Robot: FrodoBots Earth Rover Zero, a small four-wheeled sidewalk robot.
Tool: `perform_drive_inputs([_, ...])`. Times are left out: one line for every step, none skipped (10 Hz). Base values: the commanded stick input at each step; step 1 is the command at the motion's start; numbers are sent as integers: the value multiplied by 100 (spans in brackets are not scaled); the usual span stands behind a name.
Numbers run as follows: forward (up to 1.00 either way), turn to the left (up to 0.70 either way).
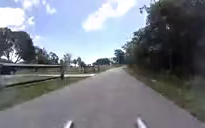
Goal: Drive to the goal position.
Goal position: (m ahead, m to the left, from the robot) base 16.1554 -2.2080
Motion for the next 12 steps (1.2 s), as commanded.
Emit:
perform_drive_inputs([50,0])
perform_drive_inputs([50,0])
perform_drive_inputs([50,0])
perform_drive_inputs([50,0])
perform_drive_inputs([50,0])
perform_drive_inputs([50,0])
perform_drive_inputs([50,0])
perform_drive_inputs([50,0])
perform_drive_inputs([50,0])
perform_drive_inputs([50,0])
perform_drive_inputs([50,0])
perform_drive_inputs([50,0])
